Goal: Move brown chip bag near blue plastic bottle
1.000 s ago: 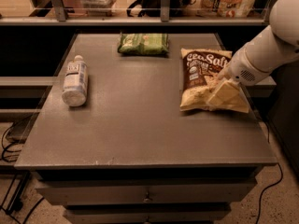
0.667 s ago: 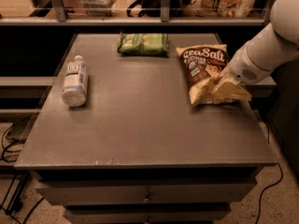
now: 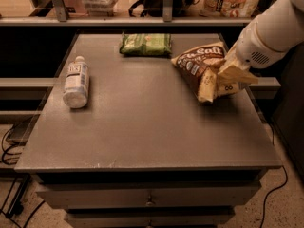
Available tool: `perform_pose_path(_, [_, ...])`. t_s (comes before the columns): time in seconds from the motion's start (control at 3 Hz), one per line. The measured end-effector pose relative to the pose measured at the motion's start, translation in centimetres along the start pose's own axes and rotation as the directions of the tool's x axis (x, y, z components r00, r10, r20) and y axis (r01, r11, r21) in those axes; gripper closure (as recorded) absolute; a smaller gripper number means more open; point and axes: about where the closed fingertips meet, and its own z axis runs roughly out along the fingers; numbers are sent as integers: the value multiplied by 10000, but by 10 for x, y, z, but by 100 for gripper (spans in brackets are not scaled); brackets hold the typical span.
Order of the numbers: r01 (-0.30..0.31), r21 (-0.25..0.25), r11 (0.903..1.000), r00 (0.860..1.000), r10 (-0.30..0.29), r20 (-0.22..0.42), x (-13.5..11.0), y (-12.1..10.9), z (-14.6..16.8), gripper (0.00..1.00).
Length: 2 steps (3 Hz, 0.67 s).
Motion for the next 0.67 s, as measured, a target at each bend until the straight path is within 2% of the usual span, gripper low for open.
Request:
perform_pose_path(0.33, [791,605,9950,9960,-814,357,-34,1,-41,100])
perform_pose_path(0.67, [1811,705,9809,9788,-1868,835,-80,8,-82,100])
